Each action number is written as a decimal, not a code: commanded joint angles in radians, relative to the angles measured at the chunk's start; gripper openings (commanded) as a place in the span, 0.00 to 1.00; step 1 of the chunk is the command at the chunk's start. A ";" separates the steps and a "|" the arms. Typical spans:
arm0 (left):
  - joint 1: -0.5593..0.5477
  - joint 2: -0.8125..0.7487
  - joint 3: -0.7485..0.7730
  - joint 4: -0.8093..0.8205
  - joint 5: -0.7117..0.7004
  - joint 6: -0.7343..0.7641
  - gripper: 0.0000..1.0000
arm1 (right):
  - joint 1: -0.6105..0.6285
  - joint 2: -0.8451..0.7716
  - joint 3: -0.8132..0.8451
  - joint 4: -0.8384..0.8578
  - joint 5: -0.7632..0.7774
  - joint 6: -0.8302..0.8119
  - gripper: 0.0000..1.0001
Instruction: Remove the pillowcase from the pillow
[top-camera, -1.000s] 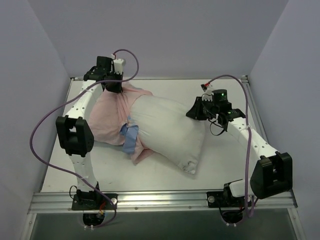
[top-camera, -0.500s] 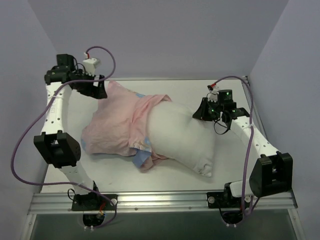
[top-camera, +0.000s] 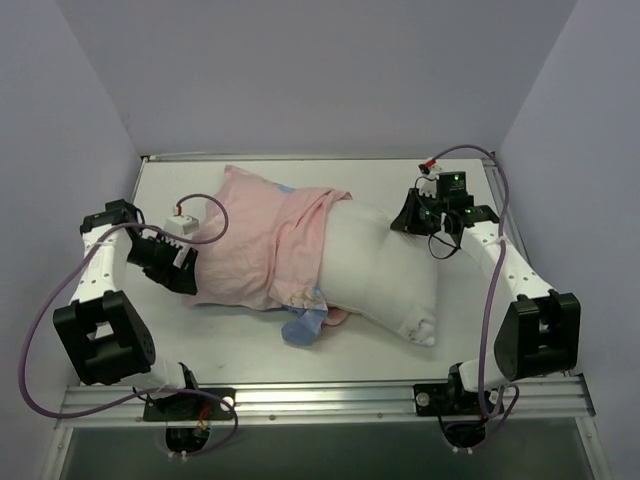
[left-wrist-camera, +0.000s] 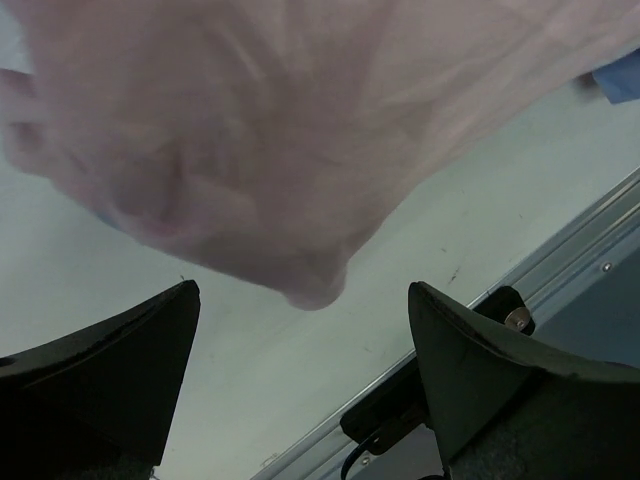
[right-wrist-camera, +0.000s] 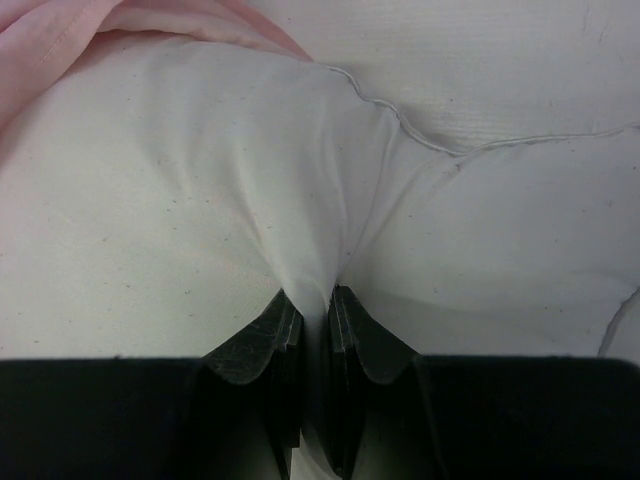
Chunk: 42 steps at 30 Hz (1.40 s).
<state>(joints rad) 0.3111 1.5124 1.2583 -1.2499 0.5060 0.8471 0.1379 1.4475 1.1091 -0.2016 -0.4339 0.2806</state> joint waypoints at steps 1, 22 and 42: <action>-0.021 -0.074 -0.065 0.145 0.026 0.023 0.94 | -0.011 0.017 0.037 -0.022 0.047 -0.024 0.00; 0.071 -0.098 -0.071 0.517 -0.239 -0.261 0.02 | -0.132 -0.032 0.031 -0.016 0.102 -0.021 0.00; 0.129 -0.288 0.358 0.491 0.128 -0.606 0.02 | -0.157 0.034 0.468 -0.311 0.386 -0.092 0.66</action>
<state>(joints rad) 0.4503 1.2640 1.4994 -0.8711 0.6659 0.3061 -0.0341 1.4796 1.5139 -0.4671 -0.2493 0.2295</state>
